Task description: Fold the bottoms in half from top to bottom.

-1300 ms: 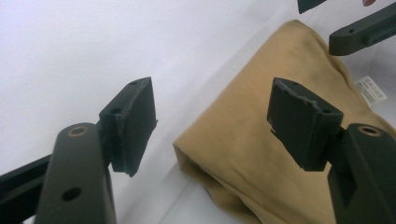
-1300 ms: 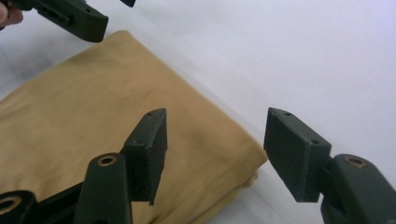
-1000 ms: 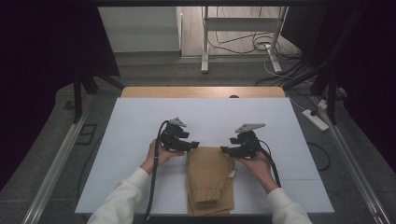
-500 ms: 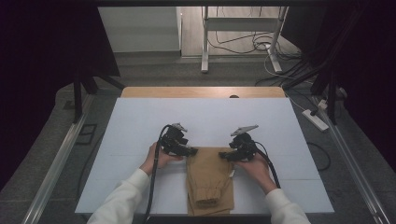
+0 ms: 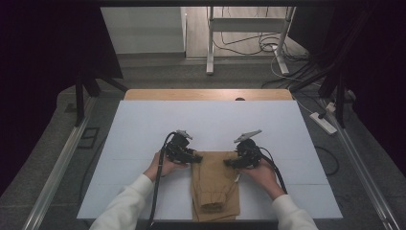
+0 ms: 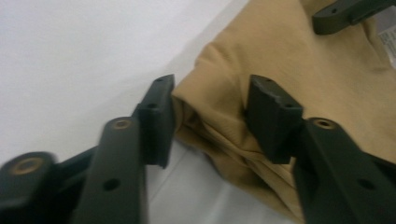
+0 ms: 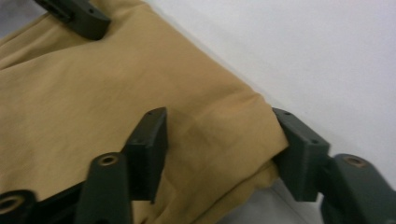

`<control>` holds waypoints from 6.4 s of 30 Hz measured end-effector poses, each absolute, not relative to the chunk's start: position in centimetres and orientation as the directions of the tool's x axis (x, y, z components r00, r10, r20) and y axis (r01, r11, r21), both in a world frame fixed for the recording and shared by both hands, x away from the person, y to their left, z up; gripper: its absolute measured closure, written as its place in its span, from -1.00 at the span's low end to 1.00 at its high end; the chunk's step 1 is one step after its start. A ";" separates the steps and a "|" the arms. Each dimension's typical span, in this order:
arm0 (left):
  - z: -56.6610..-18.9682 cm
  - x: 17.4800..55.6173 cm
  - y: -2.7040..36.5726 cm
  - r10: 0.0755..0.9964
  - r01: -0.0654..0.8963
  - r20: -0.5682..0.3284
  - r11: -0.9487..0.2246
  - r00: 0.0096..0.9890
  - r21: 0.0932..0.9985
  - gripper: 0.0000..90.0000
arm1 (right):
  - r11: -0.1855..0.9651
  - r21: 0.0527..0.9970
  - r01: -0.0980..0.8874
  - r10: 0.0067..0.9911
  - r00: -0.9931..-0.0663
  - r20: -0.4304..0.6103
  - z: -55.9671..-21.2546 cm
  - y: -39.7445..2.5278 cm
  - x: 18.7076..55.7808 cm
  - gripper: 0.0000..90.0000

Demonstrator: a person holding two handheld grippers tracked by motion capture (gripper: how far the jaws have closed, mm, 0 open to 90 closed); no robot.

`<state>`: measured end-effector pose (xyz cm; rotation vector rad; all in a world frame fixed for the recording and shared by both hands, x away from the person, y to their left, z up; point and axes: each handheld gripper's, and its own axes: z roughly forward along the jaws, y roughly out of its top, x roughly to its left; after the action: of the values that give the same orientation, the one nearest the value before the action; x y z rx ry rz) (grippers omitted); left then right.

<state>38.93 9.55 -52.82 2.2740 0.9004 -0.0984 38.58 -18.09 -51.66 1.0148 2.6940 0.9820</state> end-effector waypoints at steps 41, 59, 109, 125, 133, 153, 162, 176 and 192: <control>-51.1 39.3 9.5 0.570 0.558 -0.219 -0.529 0.792 0.640 0.63 | 0.596 0.667 0.448 0.590 -0.807 0.014 -49.7 -17.6 38.2 0.71; -50.0 41.1 10.1 0.584 0.549 -0.204 -0.506 0.786 0.665 0.63 | 0.571 0.695 0.437 0.617 -0.787 -0.013 -49.3 -17.0 39.6 0.71; -48.1 48.9 10.6 0.705 0.578 -0.148 -0.422 0.694 0.699 0.44 | 0.488 0.728 0.482 0.710 -0.704 -0.011 -48.6 -14.8 48.7 0.53; -47.4 46.3 11.7 0.662 0.553 -0.153 -0.452 0.734 0.699 -0.28 | 0.499 0.713 0.492 0.667 -0.743 0.046 -47.9 -15.4 46.5 -0.07; -47.3 44.3 11.7 0.653 0.531 -0.132 -0.464 0.746 0.709 -0.28 | 0.507 0.718 0.476 0.637 -0.769 0.060 -47.9 -16.2 45.1 -0.07; -49.0 37.6 14.5 0.646 0.538 -0.159 -0.445 0.746 0.716 -0.29 | 0.513 0.733 0.447 0.593 -0.802 0.074 -48.3 -18.2 39.6 -0.13; -49.9 34.7 15.3 0.655 0.554 -0.163 -0.450 0.738 0.700 -0.32 | 0.528 0.724 0.443 0.598 -0.800 0.054 -48.6 -20.2 37.3 -0.15; -51.1 30.6 18.7 0.692 0.582 -0.152 -0.443 0.706 0.682 -0.33 | 0.514 0.708 0.485 0.651 -0.758 0.047 -49.9 -26.1 33.3 -0.16; -51.6 29.4 20.1 0.708 0.598 -0.163 -0.425 0.687 0.679 -0.33 | 0.499 0.717 0.487 0.660 -0.749 0.050 -50.4 -29.0 31.9 -0.17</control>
<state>29.43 20.08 -51.59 2.1578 0.9966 0.1900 31.88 -29.01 -50.38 0.9796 2.5121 1.0912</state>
